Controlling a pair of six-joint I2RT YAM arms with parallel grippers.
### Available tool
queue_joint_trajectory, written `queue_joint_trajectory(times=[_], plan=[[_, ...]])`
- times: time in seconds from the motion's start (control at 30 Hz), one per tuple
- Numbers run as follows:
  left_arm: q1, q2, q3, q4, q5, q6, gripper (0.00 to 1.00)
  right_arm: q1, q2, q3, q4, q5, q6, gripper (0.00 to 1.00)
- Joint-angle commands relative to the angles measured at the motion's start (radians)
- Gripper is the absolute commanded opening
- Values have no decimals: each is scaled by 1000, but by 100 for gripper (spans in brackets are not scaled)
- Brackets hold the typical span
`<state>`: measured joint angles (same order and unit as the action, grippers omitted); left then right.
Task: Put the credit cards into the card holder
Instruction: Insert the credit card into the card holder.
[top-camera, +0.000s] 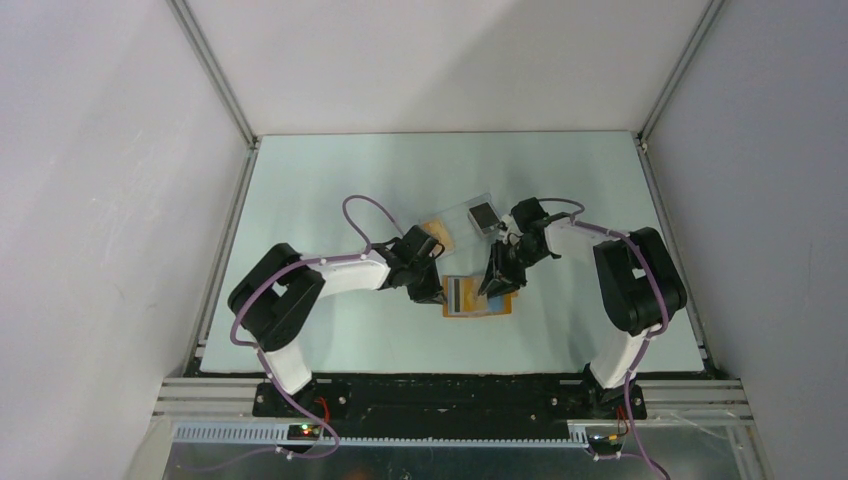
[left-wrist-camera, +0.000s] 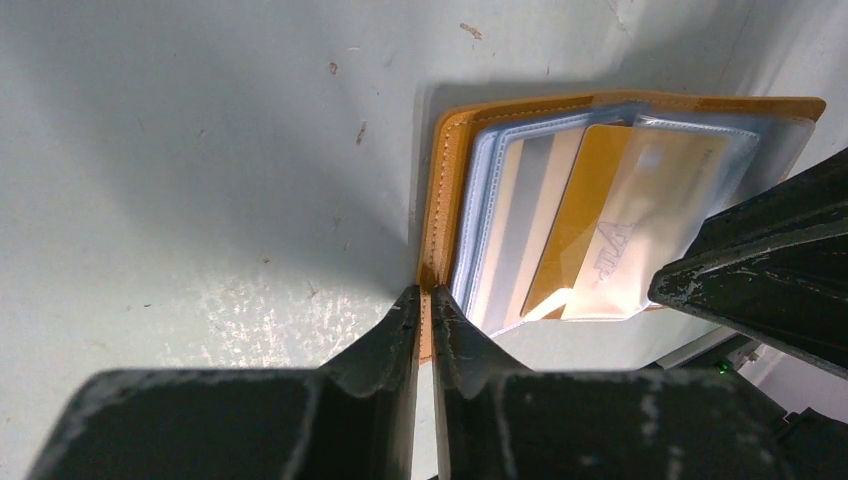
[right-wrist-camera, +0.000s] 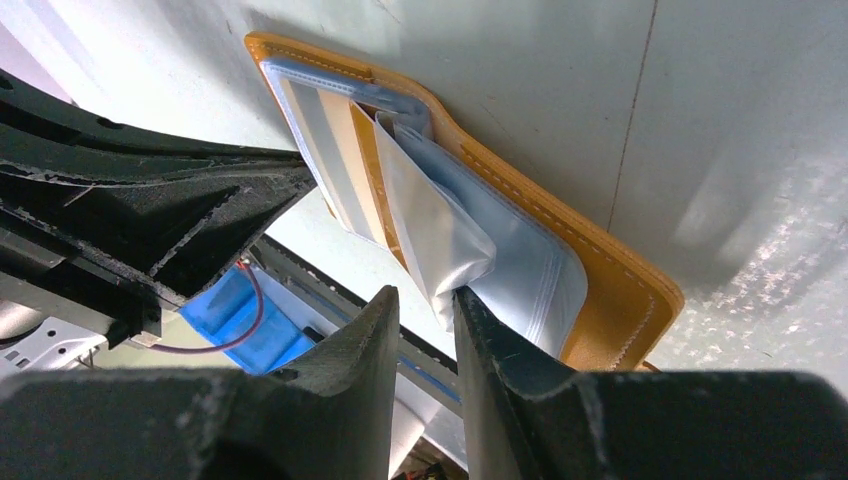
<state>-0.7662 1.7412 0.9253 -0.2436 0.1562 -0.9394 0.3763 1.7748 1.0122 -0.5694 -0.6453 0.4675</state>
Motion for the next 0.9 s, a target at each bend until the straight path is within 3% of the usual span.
queue_joint_trajectory(times=[0.0,0.3,0.57,0.63,0.8,0.87], plan=[[-13,39,3,-34,-40,35,15,13,-7,39,31,-32,21,31],[-13,40,4,-37,-43,34,14,-21,-25,39,-81,139,-37,31],[-16,10,2,-40,-58,38,14,-56,-32,20,-104,162,-72,31],[-16,-22,-1,-40,-63,44,17,-62,-28,11,-93,143,-72,31],[-15,-147,0,-39,-89,66,36,-65,-16,2,-72,95,-75,32],[-16,-189,8,-38,-93,65,39,-70,-17,-2,-65,76,-75,32]])
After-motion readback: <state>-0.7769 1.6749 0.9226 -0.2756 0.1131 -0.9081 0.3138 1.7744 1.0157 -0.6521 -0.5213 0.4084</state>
